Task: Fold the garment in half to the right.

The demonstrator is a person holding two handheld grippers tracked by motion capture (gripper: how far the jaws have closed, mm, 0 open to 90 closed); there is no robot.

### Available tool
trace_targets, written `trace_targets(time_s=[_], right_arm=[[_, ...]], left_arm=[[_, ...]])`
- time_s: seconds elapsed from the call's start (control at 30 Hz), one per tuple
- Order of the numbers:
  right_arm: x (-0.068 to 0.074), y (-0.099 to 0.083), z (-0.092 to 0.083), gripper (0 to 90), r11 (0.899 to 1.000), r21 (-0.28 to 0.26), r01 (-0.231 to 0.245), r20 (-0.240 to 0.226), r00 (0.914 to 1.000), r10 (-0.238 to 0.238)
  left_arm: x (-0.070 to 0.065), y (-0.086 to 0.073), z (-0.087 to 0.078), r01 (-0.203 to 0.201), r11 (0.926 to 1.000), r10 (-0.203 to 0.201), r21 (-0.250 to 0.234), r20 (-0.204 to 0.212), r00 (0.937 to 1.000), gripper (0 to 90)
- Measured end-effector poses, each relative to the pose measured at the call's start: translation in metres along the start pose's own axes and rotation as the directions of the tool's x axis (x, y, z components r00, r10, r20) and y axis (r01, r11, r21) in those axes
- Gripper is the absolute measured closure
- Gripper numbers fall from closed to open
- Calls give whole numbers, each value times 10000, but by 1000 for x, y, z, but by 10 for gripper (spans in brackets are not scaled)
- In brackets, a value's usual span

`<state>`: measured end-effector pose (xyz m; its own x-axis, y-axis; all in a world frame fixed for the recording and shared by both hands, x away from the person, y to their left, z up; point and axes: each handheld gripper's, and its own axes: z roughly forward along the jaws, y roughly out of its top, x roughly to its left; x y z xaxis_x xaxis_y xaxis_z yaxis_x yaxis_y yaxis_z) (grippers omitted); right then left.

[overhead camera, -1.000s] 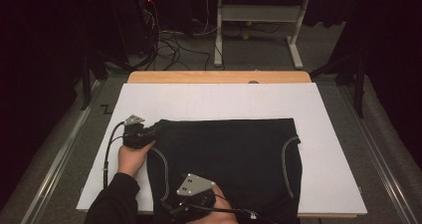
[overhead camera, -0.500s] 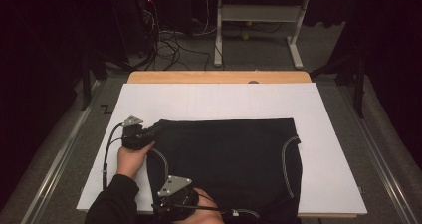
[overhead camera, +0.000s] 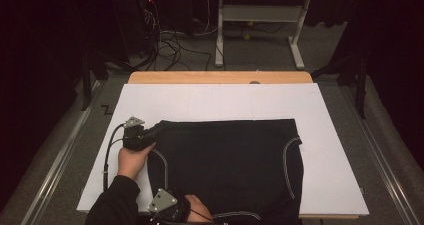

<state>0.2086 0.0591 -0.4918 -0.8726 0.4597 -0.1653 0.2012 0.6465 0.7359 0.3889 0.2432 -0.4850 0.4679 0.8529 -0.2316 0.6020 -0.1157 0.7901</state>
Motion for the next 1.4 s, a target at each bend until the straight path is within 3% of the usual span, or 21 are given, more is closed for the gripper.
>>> trace_targets(time_s=[0.07, 0.3, 0.37, 0.67, 0.9, 1.03, 1.4], right_arm=[[-2, -1, -1, 522, 9998, -82, -194, 125, 9997, 195], [-4, -2, -5, 697, 9998, 174, 81, 529, 9986, -91], [-6, -2, -7, 718, 9998, 175, -45, 474, 9989, 37], [-12, -3, -11, 746, 9996, -39, -278, 268, 9993, 279], [-13, -6, -24, 754, 9955, -883, -355, 532, 9978, 403], [-15, -7, -31, 756, 9901, -1319, -475, 544, 9970, 551], [-17, -4, -40, 758, 9809, -1841, -626, 462, 9963, 723]], left_arm=[[0, 0, 0, -3, 10000, 3, 0, -2, 10000, 735], [0, 0, 0, 54, 10000, -54, -8, 27, 10000, 735], [0, 0, 0, 61, 10000, -61, 1, 32, 10000, 735], [1, 0, 0, 118, 9999, -118, 23, 88, 9999, 734], [3, 0, -2, 377, 9993, -379, 74, 219, 9990, 737], [0, 0, -2, 371, 9993, -371, 107, 3, 9993, 737], [-2, 2, -10, 704, 9956, -702, -616, 50, 9975, 737]])
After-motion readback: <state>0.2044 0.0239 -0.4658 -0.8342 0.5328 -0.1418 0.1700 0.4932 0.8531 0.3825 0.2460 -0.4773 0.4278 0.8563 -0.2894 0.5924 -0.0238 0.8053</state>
